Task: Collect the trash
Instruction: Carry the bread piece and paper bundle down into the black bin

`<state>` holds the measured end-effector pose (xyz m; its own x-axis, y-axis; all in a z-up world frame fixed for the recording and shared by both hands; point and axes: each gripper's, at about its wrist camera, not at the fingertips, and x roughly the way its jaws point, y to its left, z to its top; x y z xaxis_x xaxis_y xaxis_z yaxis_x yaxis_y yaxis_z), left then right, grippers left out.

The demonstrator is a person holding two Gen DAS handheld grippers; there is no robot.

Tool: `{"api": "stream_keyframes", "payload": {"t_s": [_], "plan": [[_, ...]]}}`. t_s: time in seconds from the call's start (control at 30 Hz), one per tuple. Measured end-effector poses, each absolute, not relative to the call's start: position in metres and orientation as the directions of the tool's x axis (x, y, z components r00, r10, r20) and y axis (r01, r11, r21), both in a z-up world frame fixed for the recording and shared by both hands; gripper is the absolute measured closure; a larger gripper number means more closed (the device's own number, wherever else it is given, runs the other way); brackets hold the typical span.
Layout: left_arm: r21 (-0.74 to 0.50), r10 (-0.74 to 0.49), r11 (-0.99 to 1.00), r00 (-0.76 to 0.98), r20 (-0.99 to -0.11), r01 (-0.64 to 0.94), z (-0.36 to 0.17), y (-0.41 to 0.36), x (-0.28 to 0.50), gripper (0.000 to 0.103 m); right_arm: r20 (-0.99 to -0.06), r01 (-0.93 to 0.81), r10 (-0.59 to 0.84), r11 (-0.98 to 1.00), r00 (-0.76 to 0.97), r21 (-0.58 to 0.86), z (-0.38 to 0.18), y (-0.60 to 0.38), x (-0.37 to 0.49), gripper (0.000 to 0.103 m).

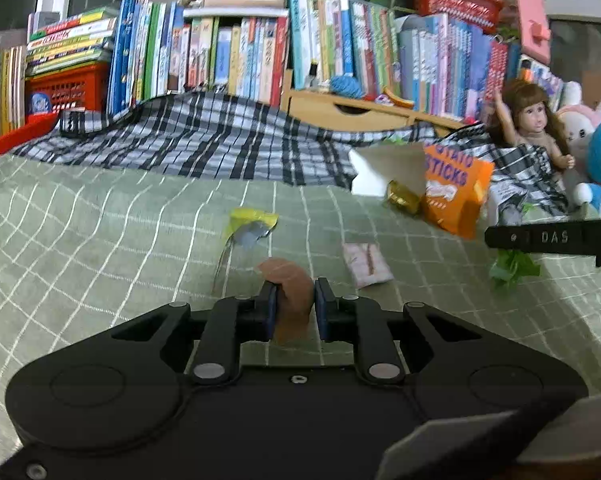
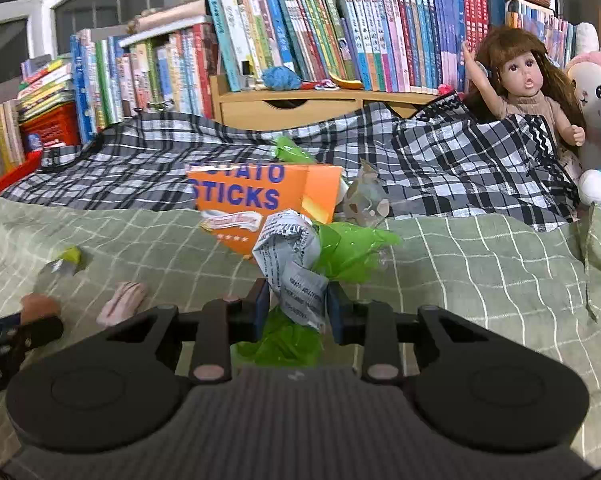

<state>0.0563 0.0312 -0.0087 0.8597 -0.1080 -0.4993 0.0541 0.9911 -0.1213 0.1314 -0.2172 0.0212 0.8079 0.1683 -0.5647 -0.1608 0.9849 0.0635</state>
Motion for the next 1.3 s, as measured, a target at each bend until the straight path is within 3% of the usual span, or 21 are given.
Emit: {"api": "stream_keyframes", "payload": {"t_s": [0.23, 0.7, 1.3], "plan": [[-0.149, -0.173, 0.982, 0.881, -0.440, 0.118, 0.009, 0.037, 0.026, 0.085, -0.541, -0.223, 0.230, 0.972, 0.809, 0.079, 0.030, -0.218, 0.093, 0.067], [-0.171, -0.247, 0.967, 0.868, -0.431, 0.190, 0.025, 0.033, -0.043, 0.085, -0.518, -0.321, 0.341, 0.938, 0.784, 0.132, 0.035, -0.219, 0.008, 0.067], [-0.188, -0.295, 0.955, 0.785, -0.545, 0.229, 0.004, 0.034, -0.148, 0.085, -0.553, -0.431, 0.425, 0.893, 0.716, 0.129, 0.018, -0.206, -0.104, 0.066]]}}
